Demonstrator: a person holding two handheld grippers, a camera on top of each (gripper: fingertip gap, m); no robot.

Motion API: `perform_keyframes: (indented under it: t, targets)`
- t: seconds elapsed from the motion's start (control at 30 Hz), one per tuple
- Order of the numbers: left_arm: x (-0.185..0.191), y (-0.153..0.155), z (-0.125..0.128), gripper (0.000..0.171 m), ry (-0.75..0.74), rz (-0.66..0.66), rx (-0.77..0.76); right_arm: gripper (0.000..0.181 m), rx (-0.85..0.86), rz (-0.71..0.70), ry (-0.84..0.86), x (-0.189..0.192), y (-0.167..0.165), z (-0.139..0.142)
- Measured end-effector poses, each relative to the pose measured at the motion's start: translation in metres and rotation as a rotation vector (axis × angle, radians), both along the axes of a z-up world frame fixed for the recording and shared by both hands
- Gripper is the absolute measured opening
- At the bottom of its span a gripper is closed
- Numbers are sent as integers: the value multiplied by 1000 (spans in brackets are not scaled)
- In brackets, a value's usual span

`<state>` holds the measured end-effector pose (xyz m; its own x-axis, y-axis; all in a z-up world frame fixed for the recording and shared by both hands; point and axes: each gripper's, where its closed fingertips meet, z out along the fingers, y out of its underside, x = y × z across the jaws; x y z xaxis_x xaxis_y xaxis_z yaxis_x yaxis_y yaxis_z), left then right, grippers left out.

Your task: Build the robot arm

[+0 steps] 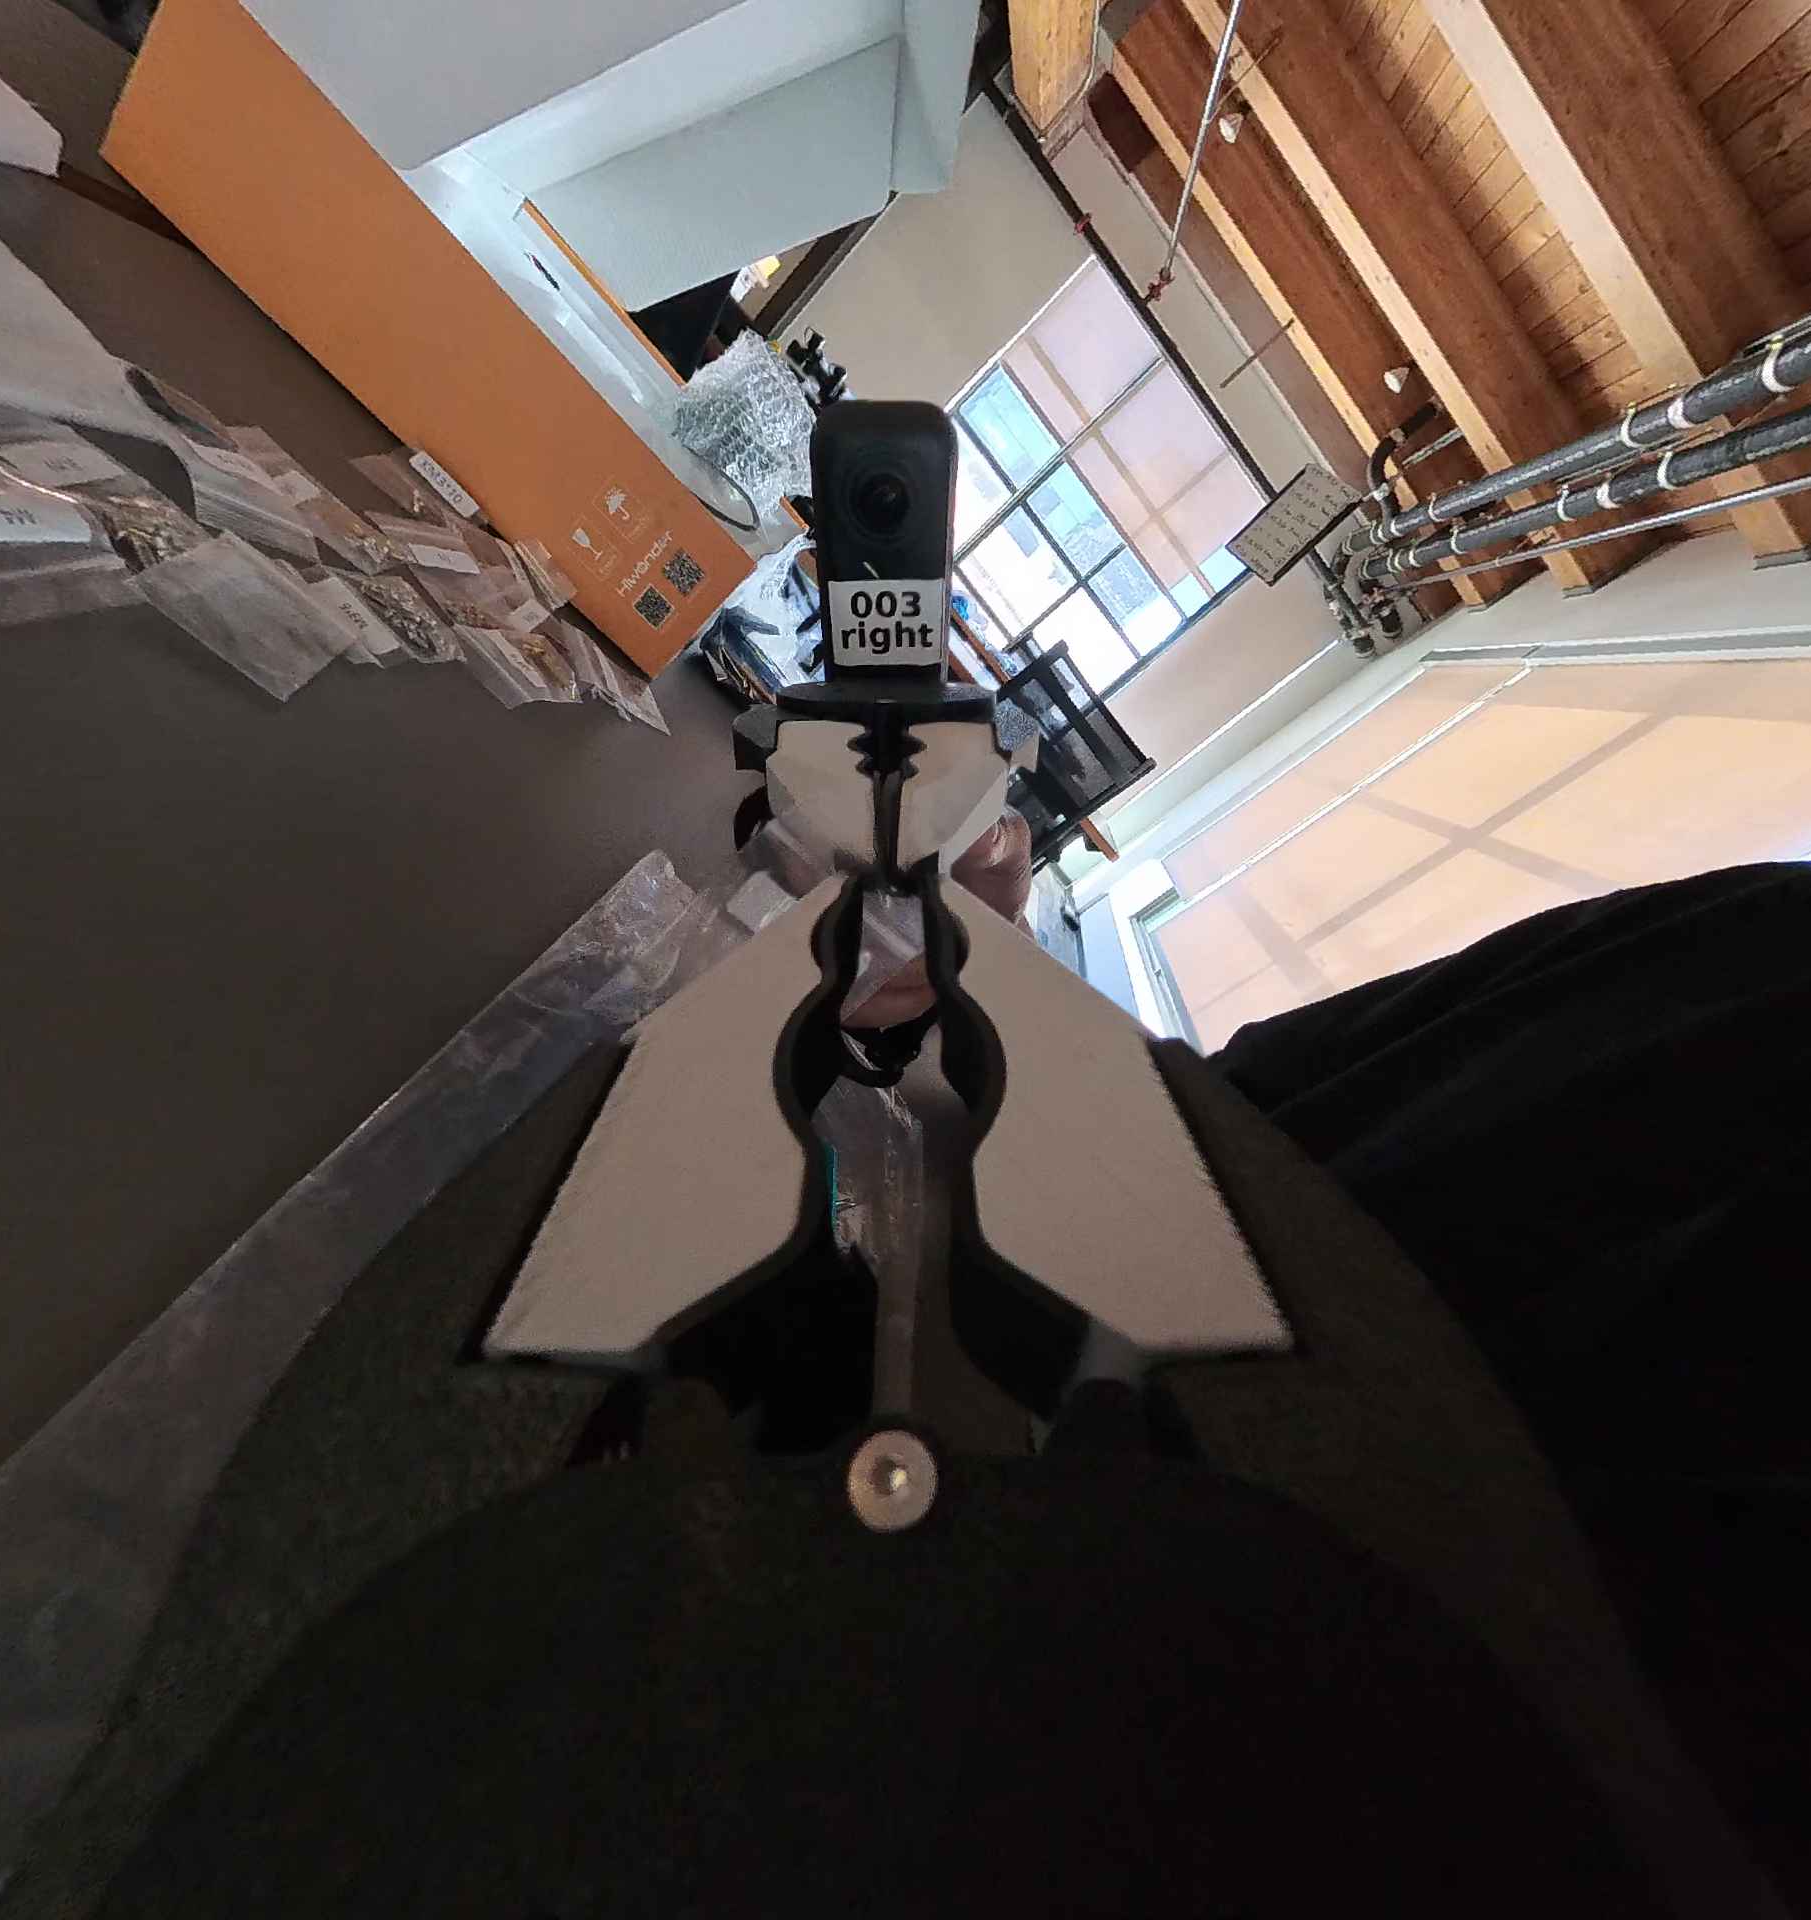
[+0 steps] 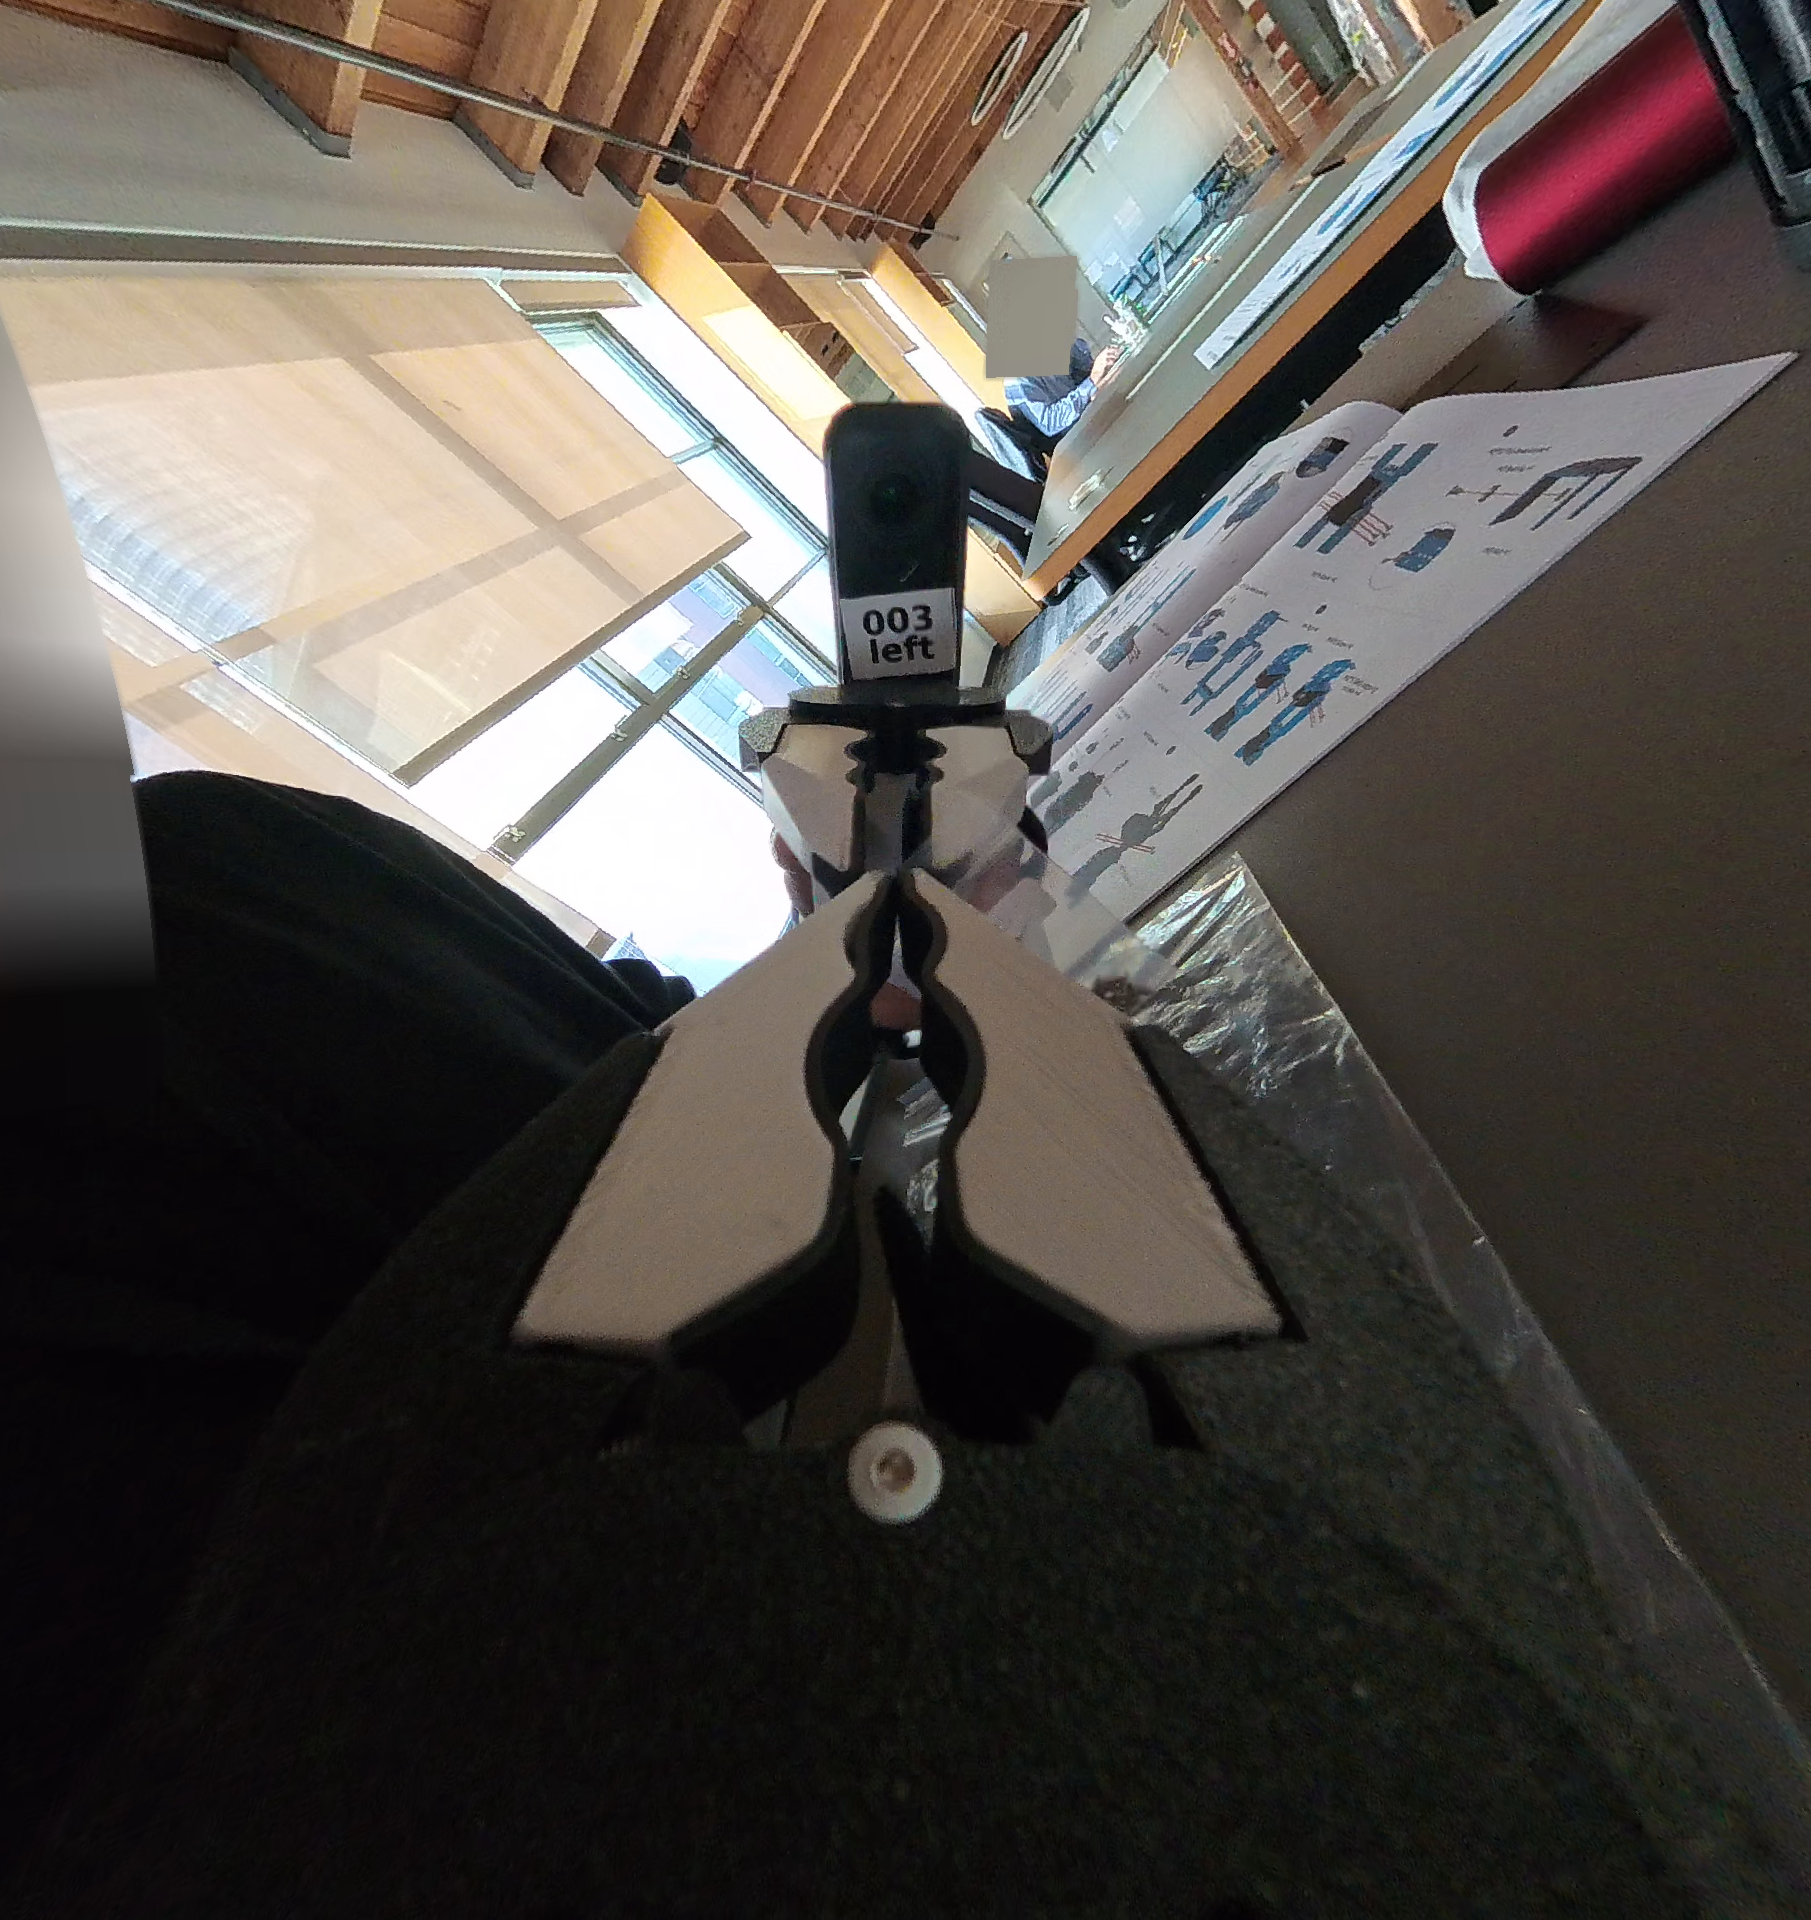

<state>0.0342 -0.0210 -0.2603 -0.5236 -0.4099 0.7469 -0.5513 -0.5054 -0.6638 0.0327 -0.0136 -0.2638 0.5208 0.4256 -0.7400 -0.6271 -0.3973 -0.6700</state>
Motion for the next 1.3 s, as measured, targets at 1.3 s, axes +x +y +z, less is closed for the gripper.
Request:
perform_keyframes:
  t: [1.3]
  targets:
    - [9,4,-19,0,-59,139,220,18,-50,-78,-195,5,5,-17]
